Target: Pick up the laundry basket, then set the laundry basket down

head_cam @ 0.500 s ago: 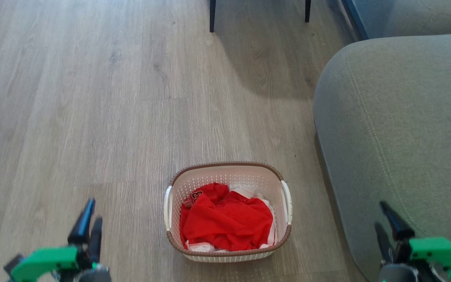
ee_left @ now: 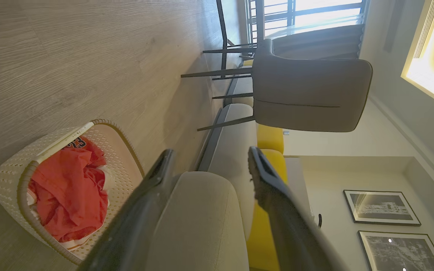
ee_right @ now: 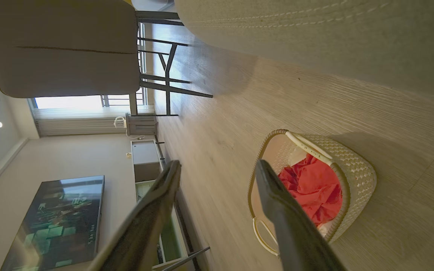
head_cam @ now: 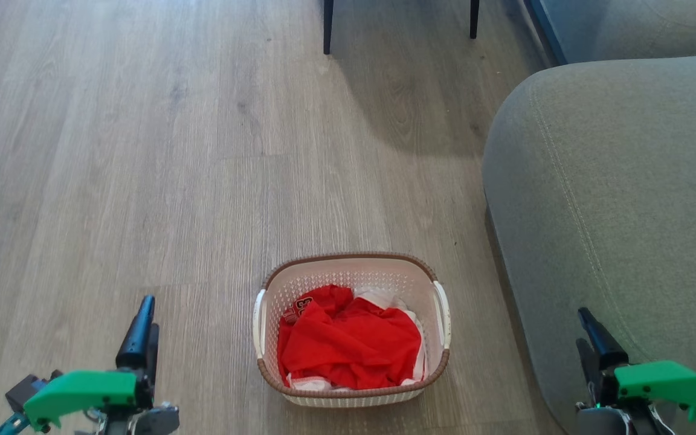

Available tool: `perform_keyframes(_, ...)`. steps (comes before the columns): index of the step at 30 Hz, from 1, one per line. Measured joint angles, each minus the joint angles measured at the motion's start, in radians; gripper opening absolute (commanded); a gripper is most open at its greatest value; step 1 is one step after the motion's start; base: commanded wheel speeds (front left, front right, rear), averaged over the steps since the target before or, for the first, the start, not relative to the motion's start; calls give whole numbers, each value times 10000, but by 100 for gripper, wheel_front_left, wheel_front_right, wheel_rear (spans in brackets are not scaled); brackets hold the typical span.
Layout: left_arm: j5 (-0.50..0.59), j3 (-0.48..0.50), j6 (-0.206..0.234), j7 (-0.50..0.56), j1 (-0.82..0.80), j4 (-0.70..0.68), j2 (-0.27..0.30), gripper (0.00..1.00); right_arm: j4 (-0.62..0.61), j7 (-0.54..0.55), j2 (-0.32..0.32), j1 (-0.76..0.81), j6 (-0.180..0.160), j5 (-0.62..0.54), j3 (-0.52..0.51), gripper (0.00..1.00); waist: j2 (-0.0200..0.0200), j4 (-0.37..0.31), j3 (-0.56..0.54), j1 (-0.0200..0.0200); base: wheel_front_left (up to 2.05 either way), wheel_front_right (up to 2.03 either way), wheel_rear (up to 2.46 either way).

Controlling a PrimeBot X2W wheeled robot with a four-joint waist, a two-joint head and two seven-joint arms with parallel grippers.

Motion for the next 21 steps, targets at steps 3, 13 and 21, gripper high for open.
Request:
perform_keyframes(3,401,-88,71,-59,1,-130,0,100,-121,-84,0,0,0,-359,71,100,0,1,-5,0,0,0,0)
perform_keyframes(13,1896,-345,320,-336,1,-541,0,100,-476,-336,-2,-1,0,-1944,257,100,0,18,-16,0,0,0,0)
perform_keyframes(21,3540,-616,405,-577,2,-807,0,100,-792,-527,-4,-2,0,-3227,510,100,0,24,-15,0,0,0,0)
